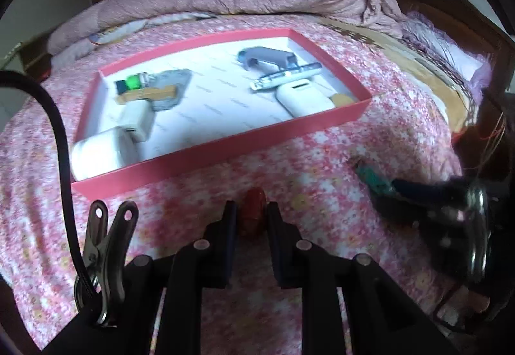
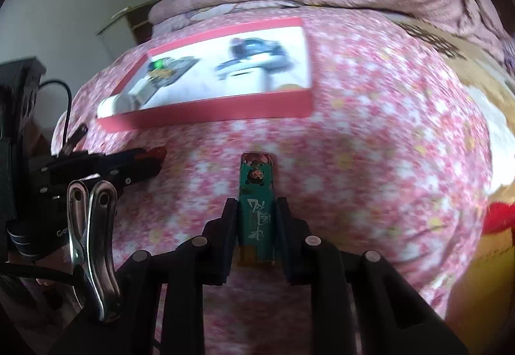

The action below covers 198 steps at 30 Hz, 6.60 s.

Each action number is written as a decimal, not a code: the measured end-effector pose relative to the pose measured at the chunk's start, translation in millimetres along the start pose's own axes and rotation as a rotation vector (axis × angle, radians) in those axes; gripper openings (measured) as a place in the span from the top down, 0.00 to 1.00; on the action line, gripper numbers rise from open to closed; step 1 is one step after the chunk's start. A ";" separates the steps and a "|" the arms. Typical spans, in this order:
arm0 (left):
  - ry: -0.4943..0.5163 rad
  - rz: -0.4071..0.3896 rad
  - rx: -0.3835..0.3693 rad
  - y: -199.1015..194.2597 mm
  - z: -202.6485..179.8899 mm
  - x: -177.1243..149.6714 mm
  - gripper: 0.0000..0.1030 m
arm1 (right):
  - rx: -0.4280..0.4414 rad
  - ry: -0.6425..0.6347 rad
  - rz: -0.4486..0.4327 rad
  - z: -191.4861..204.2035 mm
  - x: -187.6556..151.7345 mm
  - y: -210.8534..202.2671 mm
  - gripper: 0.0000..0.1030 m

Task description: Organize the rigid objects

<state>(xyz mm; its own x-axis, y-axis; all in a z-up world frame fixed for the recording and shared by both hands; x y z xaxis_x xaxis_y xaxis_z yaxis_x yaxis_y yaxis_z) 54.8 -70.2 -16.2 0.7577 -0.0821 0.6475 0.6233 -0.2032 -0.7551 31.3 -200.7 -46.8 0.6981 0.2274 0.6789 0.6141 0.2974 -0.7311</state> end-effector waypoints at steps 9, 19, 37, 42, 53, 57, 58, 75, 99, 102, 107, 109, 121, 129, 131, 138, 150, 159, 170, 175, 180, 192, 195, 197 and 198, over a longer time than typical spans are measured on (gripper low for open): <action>-0.046 0.007 0.039 -0.6 17.4 -9.8 0.81 | -0.018 -0.039 0.012 17.5 -1.7 4.3 0.76; -0.074 0.001 0.035 -3.4 19.1 -13.9 0.81 | -0.049 -0.067 0.033 23.0 -7.1 0.7 0.72; -0.137 -0.003 -0.012 -4.5 24.1 -13.0 0.79 | -0.129 -0.113 0.031 31.5 -6.1 5.4 0.68; -0.139 -0.012 -0.014 -5.1 26.0 -14.7 0.80 | -0.145 -0.122 0.029 32.9 -6.5 6.2 0.71; -0.162 -0.031 -0.071 -18.0 27.6 -6.3 0.81 | -0.024 -0.022 0.014 22.6 -4.3 3.1 0.77; -0.168 -0.061 -0.080 -28.6 27.7 7.5 0.81 | -0.008 -0.036 0.003 27.1 1.7 1.3 0.77; -0.168 -0.066 -0.080 -30.0 27.9 11.2 0.81 | -0.002 -0.040 -0.001 28.1 3.8 0.6 0.77; -0.181 -0.078 -0.060 2.2 36.7 71.6 0.81 | 0.024 -0.055 -0.075 30.3 60.5 -4.3 0.77; -0.180 -0.090 0.065 36.5 53.2 80.2 0.81 | 0.004 -0.051 -0.041 20.1 111.2 62.5 0.77; -0.181 -0.096 0.066 37.2 52.9 82.1 0.80 | -0.015 -0.035 -0.036 15.2 113.1 66.0 0.77; -0.193 -0.092 0.043 33.7 49.5 83.6 0.58 | -0.037 -0.017 -0.072 13.0 115.5 56.6 0.75; -0.207 -0.099 0.040 30.2 49.5 83.4 0.54 | -0.034 -0.023 -0.090 14.4 117.7 50.3 0.70; -0.234 -0.129 0.058 -7.5 49.6 70.0 0.53 | -0.011 -0.032 -0.125 29.6 108.9 16.7 0.54; -0.245 -0.126 0.105 -26.7 48.1 50.1 0.53 | -0.013 -0.001 -0.141 29.8 88.5 -3.2 0.47; -0.237 -0.122 0.115 -28.9 47.7 42.4 0.53 | -0.027 -0.006 -0.133 30.1 81.0 -5.8 0.47; -0.249 -0.062 0.135 -16.2 48.4 19.4 0.52 | -0.072 -0.019 -0.055 30.9 52.2 3.0 0.46; -0.252 -0.034 0.181 -1.3 52.3 3.3 0.52 | -0.121 0.000 -0.019 23.0 37.8 20.7 0.46; -0.255 -0.042 0.169 4.4 52.6 -3.0 0.48 | -0.141 0.004 -0.009 24.6 28.9 34.3 0.40; -0.245 -0.058 0.176 5.6 50.6 -3.7 0.45 | -0.159 0.012 -0.034 25.7 29.2 35.6 0.36; -0.246 -0.055 0.177 5.7 51.1 -3.9 0.45 | -0.159 0.012 -0.037 24.9 29.3 35.1 0.36; -0.249 -0.054 0.175 5.8 51.5 -3.8 0.44 | -0.159 0.012 -0.037 25.0 29.1 35.1 0.36; -0.248 -0.054 0.175 5.9 51.6 -3.7 0.44 | -0.160 0.012 -0.038 25.8 28.4 35.2 0.36; -0.248 -0.055 0.175 5.8 51.7 -3.8 0.44 | -0.159 0.012 -0.039 25.7 28.5 35.2 0.36; -0.248 -0.054 0.175 5.9 51.4 -3.7 0.44 | -0.158 0.011 -0.038 25.1 28.7 34.8 0.36; -0.248 -0.054 0.175 5.9 51.5 -3.7 0.44 | -0.159 0.012 -0.039 25.1 28.6 34.8 0.36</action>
<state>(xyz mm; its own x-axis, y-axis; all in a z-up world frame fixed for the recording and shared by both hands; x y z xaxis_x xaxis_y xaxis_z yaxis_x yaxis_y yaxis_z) 65.7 -20.8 -28.3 0.7331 0.1695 0.6587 0.6716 -0.0277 -0.7404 63.4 -160.5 -51.1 0.6766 0.2077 0.7064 0.6902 0.1553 -0.7067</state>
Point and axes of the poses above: each gripper's, at about its wrist camera, not at the fingertips, and y roughly the way its jaws point, z to its left, x to its top, the point moved 6 cm from there along y, roughly the way its jaws point, and after that the axes turned 10 degrees about -y, right-handed, at the moved point
